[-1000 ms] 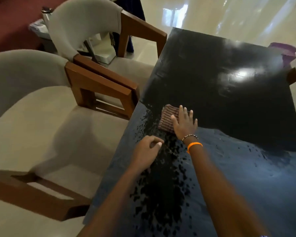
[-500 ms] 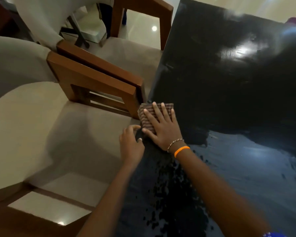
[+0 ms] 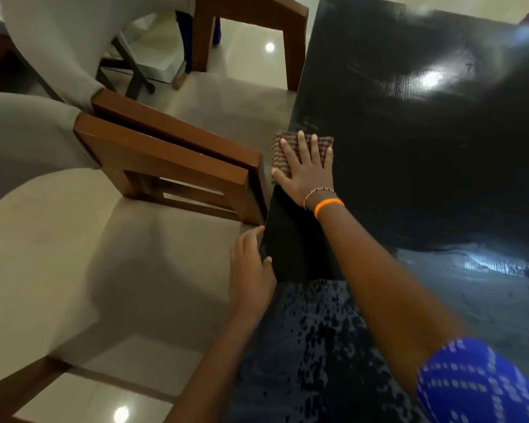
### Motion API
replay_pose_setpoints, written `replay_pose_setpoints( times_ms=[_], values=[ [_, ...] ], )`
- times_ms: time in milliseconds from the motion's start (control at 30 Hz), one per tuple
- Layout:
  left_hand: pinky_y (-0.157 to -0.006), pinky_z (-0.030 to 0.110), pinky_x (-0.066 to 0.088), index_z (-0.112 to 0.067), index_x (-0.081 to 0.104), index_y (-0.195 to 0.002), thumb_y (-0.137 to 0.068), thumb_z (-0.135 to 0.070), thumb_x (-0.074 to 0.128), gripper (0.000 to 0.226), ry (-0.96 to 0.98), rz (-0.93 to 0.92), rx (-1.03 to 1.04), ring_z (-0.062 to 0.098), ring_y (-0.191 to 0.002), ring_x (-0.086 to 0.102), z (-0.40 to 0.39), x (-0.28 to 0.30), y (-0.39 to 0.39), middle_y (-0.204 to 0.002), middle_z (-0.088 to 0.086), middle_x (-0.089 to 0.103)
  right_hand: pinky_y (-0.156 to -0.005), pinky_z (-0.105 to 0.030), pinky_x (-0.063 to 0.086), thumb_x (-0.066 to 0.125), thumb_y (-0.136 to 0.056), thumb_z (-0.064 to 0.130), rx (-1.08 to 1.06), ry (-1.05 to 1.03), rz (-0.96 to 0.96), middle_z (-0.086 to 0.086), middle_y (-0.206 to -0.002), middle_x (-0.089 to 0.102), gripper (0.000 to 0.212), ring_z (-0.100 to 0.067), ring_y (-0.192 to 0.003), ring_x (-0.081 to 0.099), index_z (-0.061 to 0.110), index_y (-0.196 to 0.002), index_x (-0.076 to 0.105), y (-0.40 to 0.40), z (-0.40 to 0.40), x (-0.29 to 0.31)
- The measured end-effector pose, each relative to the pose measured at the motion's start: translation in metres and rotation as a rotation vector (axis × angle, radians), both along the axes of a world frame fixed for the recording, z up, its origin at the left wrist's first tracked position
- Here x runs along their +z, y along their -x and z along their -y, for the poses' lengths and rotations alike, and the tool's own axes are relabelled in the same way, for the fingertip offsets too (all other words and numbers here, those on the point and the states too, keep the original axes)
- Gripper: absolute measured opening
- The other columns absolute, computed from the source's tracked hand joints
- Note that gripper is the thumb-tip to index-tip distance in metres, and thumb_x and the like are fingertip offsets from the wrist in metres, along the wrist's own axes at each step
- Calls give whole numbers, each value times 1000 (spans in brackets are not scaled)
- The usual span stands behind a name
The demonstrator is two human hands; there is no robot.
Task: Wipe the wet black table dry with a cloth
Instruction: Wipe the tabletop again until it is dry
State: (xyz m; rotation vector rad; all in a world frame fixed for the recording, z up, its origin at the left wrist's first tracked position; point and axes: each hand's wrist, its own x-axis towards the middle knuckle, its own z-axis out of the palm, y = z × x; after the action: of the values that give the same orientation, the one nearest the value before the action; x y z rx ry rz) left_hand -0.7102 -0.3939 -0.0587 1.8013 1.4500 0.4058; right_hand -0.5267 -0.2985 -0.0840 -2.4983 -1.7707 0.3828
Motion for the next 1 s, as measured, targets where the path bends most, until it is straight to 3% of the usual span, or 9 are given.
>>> replay_pose_setpoints(
  times_ms=[200, 433, 633, 733, 833, 900, 1000],
  values=[
    [-103, 16, 23, -20, 38, -137, -87, -3, 51, 54, -16, 0, -16, 10, -131, 33, -19, -4, -12, -139, -3, 43, -114, -50, -10, 8, -78, 66, 163, -15, 14, -1, -159, -6, 76, -25, -146, -9, 35, -147, 7, 28, 52, -4],
    [-107, 22, 24, -15, 38, -138, -86, -10, 56, 55, -75, -15, -72, 15, -131, 34, -15, -8, -14, -140, 0, 42, -116, -53, -5, 29, -92, 57, 28, -25, 50, -1, -159, -6, 64, -27, -145, -9, 35, -147, 6, -29, -31, -2],
    [-108, 23, 23, -13, 43, -135, -85, -14, 59, 53, -160, -23, -149, 19, -132, 35, -6, -11, -14, -136, 2, 46, -116, -54, -6, 29, -93, 56, -43, -9, 37, -2, -159, -7, 63, -28, -145, -11, 34, -148, 4, -44, -52, -2],
    [-110, 26, 29, -15, 46, -130, -84, -12, 59, 47, -160, -41, -181, 18, -130, 36, -2, -10, -19, -133, 0, 48, -115, -53, -6, 28, -92, 57, -31, -34, 13, -2, -159, -8, 64, -27, -145, -11, 35, -147, 4, -26, -28, -5],
    [-86, 26, 43, -19, 51, -105, -77, -4, 57, 33, -188, -50, -158, 16, -104, 47, 6, -8, -26, -109, -1, 52, -115, -52, -8, 21, -86, 61, 55, -15, -23, -1, -159, -7, 68, -26, -145, -10, 37, -147, 5, -2, 22, -6],
    [-74, 23, 37, -21, 47, -96, -73, -3, 57, 31, -195, -34, -228, 9, -90, 40, 33, 2, -40, -100, -4, 49, -115, -50, -6, 19, -84, 62, 35, -17, 30, 0, -159, -3, 68, -24, -146, -8, 38, -147, 6, -12, 90, 0],
    [-74, 21, 35, -24, 47, -98, -76, -12, 61, 29, -189, -40, -345, 8, -90, 41, 62, 3, -49, -101, -7, 49, -115, -48, 4, 24, -82, 60, -29, -40, 105, 2, -158, 7, 68, -21, -145, 1, 39, -146, 13, -39, 172, -1]
  ],
)
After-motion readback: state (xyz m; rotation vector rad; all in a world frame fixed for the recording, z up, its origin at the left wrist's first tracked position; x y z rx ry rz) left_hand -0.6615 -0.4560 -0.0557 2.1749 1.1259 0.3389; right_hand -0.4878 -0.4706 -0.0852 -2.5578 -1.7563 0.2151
